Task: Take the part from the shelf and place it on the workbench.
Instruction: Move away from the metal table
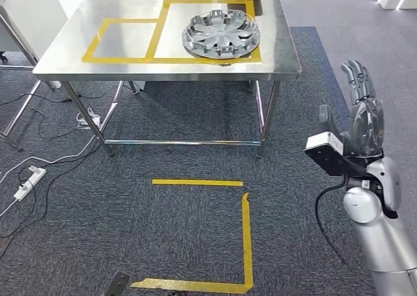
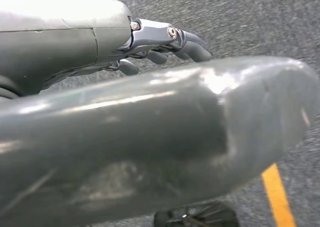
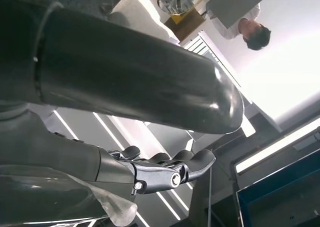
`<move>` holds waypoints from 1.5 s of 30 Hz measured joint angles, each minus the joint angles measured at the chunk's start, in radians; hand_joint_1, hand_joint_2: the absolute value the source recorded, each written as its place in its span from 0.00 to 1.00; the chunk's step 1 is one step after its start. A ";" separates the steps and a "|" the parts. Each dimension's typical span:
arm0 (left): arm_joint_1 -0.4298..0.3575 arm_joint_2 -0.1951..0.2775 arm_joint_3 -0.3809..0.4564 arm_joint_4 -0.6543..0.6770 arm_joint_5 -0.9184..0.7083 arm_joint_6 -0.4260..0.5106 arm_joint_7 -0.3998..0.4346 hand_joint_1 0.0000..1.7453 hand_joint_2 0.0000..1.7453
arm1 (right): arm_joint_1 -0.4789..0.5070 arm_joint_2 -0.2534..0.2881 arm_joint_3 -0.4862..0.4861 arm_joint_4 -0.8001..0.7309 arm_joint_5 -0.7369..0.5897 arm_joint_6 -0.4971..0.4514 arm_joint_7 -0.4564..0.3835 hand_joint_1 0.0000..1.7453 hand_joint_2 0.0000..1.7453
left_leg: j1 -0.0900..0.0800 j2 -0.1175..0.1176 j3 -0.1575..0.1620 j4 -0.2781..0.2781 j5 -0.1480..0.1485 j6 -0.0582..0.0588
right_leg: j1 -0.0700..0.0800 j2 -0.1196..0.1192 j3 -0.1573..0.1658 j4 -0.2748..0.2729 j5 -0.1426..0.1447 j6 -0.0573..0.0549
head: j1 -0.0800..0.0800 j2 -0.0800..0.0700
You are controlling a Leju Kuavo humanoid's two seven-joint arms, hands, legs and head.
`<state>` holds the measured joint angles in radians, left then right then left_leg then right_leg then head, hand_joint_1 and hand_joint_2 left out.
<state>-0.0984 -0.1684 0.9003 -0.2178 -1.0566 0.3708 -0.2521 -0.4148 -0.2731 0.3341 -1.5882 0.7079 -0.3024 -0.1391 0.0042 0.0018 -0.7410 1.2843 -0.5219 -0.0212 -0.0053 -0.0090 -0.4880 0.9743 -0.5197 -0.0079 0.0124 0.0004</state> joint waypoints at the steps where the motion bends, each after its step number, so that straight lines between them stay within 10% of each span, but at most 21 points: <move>1: 0.000 0.000 0.000 0.000 0.000 -0.001 0.001 0.00 0.00 | 0.001 0.000 0.000 0.000 0.001 -0.001 0.000 0.00 0.00 | 0.000 0.000 0.030 -0.033 0.024 0.003 | 0.001 0.000 -0.007 0.004 0.003 0.001 | 0.000 0.000; 5: 0.000 0.004 0.000 0.000 -0.003 -0.001 0.001 0.00 0.00 | 0.000 0.000 0.000 0.001 0.002 -0.003 -0.002 0.00 0.00 | -0.009 0.002 0.153 -0.239 0.072 0.030 | 0.005 -0.009 -0.029 0.021 0.004 0.012 | 0.001 0.000; 9: 0.000 0.005 0.000 0.000 -0.004 -0.001 0.001 0.00 0.00 | -0.002 0.000 -0.001 0.001 0.003 -0.007 -0.004 0.00 0.00 | -0.007 -0.004 0.152 -0.271 0.074 0.052 | 0.004 -0.013 -0.049 0.037 -0.006 0.034 | 0.002 0.000; 13: -0.001 0.005 0.000 0.000 -0.003 -0.001 0.000 0.00 0.00 | 0.001 0.000 -0.001 0.001 0.003 -0.010 -0.005 0.00 0.00 | -0.001 -0.017 0.139 -0.279 0.090 0.063 | -0.002 0.004 -0.150 0.246 -0.113 0.051 | 0.007 0.000; 15: 0.002 0.005 0.000 0.000 -0.003 -0.001 0.000 0.00 0.00 | 0.008 0.000 -0.001 0.001 0.002 -0.013 -0.005 0.00 0.00 | -0.001 -0.028 0.131 -0.277 0.097 0.061 | -0.006 0.005 -0.175 0.298 -0.114 0.056 | 0.006 0.000; 19: 0.001 0.005 0.000 0.000 -0.002 -0.001 0.000 0.00 0.00 | 0.009 0.000 -0.003 0.001 0.001 -0.018 -0.006 0.00 1.00 | 0.000 -0.056 0.120 -0.270 0.107 0.046 | -0.018 0.052 -0.059 0.077 -0.007 0.059 | 0.006 0.000; 21: -0.001 0.005 0.000 0.000 0.000 -0.001 -0.001 0.00 0.00 | 0.010 0.000 -0.006 0.000 0.001 -0.021 -0.006 0.00 1.00 | 0.000 -0.071 0.108 -0.267 0.117 0.032 | -0.018 0.075 -0.036 0.030 -0.002 0.052 | 0.005 0.000; 24: 0.005 0.006 0.001 0.000 0.006 -0.001 -0.002 0.00 0.00 | 0.011 0.000 -0.009 0.000 -0.001 -0.022 -0.007 0.00 1.00 | 0.002 -0.076 0.094 -0.262 0.121 0.012 | -0.018 0.050 -0.040 0.028 0.010 0.031 | 0.004 0.000; 30: 0.007 0.006 0.001 0.000 0.007 -0.001 -0.008 0.00 0.00 | 0.016 0.000 -0.017 0.000 -0.008 -0.023 -0.008 0.00 1.00 | 0.004 -0.013 -0.004 0.017 -0.025 -0.005 | -0.013 -0.021 -0.051 0.026 0.021 0.010 | -0.004 0.000; 35: 0.007 0.007 0.002 0.000 0.008 -0.002 -0.011 0.00 0.00 | 0.018 0.000 -0.029 -0.004 -0.008 -0.026 -0.008 0.00 1.00 | -0.010 0.047 0.145 -0.236 0.067 0.024 | -0.002 -0.070 -0.053 0.030 0.020 0.017 | -0.003 0.000; 38: 0.009 0.007 0.004 0.000 0.009 -0.003 -0.016 0.00 0.00 | 0.023 -0.001 -0.035 -0.009 -0.006 -0.027 -0.010 0.00 1.00 | -0.016 0.043 0.149 -0.265 0.066 0.043 | 0.003 -0.095 -0.056 0.029 0.020 0.030 | -0.002 0.000; 41: 0.008 0.007 0.007 0.000 0.013 -0.004 -0.018 0.00 0.00 | 0.026 -0.002 -0.043 -0.017 -0.004 -0.028 -0.012 0.00 1.00 | -0.008 0.018 0.148 -0.278 0.078 0.061 | -0.003 -0.049 -0.087 0.089 -0.027 0.044 | 0.001 0.000; 45: 0.001 0.006 0.010 0.000 0.018 -0.006 -0.018 0.00 0.00 | 0.029 -0.004 -0.053 -0.019 -0.002 -0.032 -0.020 0.00 1.00 | -0.007 -0.021 0.139 -0.277 0.085 0.068 | -0.007 0.005 -0.197 0.311 -0.108 0.052 | 0.003 0.000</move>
<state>-0.0972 -0.1626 0.9100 -0.2178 -1.0388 0.3649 -0.2703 -0.3854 -0.2770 0.2813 -1.6069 0.7054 -0.3347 -0.1590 -0.0027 -0.0189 -0.6016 1.0074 -0.4373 0.0468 -0.0119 -0.0036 -0.6852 1.2851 -0.6282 0.0439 0.0150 0.0004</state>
